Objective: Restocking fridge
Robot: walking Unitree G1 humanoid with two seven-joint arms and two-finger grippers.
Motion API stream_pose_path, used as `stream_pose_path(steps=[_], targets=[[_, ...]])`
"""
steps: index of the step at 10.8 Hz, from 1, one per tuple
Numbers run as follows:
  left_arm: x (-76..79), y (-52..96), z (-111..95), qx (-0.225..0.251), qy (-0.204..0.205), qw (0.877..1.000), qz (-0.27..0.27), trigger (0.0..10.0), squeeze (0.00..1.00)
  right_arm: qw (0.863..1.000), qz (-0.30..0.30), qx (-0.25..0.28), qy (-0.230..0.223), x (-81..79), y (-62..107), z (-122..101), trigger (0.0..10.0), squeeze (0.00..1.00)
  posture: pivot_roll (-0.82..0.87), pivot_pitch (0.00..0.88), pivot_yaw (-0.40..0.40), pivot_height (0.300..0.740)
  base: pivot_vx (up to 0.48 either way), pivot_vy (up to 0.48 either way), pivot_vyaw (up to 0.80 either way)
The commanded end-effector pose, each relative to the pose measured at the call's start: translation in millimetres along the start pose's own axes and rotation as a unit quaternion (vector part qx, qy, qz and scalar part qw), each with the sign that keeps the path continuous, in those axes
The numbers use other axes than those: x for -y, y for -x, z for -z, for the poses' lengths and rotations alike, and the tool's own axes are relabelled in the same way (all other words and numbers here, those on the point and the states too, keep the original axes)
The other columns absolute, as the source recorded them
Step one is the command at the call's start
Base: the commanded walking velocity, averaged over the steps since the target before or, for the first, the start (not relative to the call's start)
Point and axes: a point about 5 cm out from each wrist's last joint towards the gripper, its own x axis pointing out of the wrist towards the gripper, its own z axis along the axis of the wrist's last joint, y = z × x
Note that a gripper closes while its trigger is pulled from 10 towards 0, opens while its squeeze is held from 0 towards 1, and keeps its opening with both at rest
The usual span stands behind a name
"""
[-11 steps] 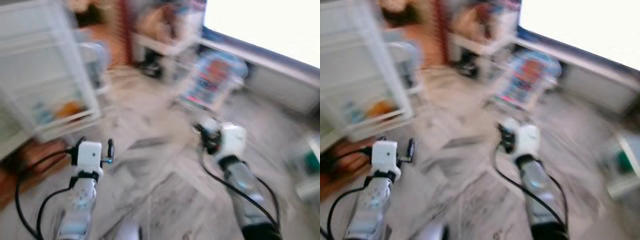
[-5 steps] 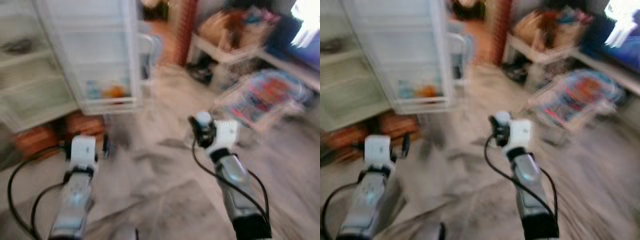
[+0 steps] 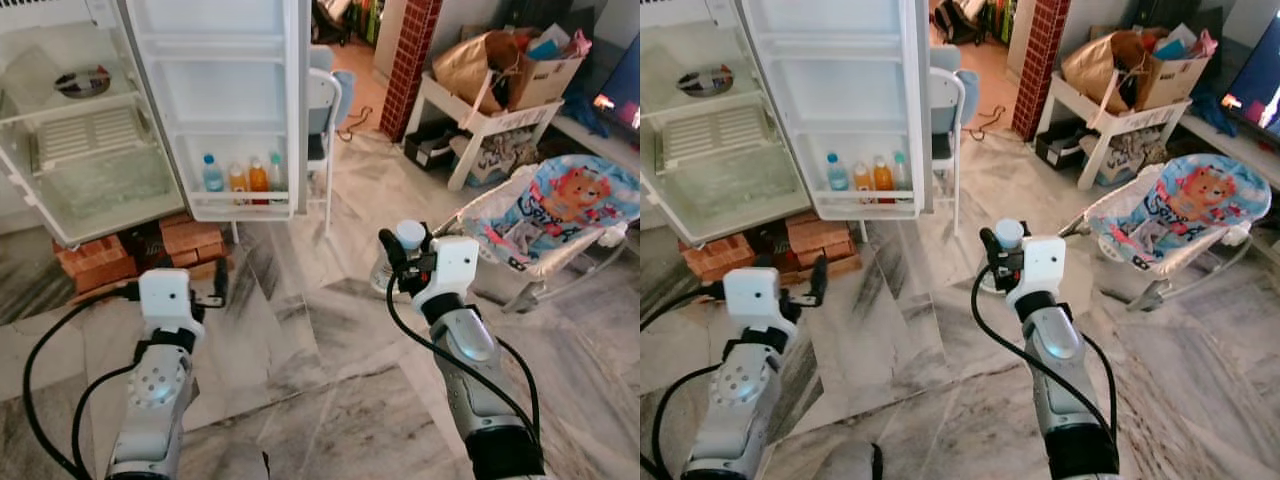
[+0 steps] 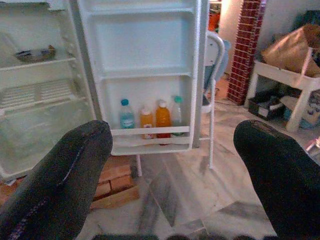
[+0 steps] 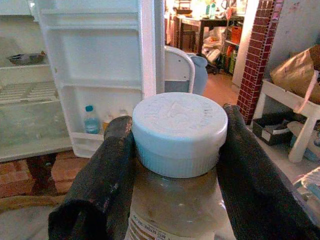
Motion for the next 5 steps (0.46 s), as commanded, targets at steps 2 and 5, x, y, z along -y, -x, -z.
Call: stream_pose_path(steps=[2, 5], targets=[[0.0, -3.3, -4.6, 0.006, -0.003, 1.000, 0.005, 10.0, 0.00, 1.000, -0.004, 0.025, 0.005, -0.4, -6.7, -10.9, 10.0, 0.00, 0.16, 0.040, -0.044, 0.740, 0.259, 0.000, 0.00], [-1.3, -3.3, -3.8, 0.003, -0.011, 1.000, 0.011, 10.0, 0.00, 0.999, -0.023, 0.032, 0.016, -4.5, -10.0, -14.8, 10.0, 0.00, 0.16, 0.044, -0.043, 0.740, 0.282, 0.000, 0.19]])
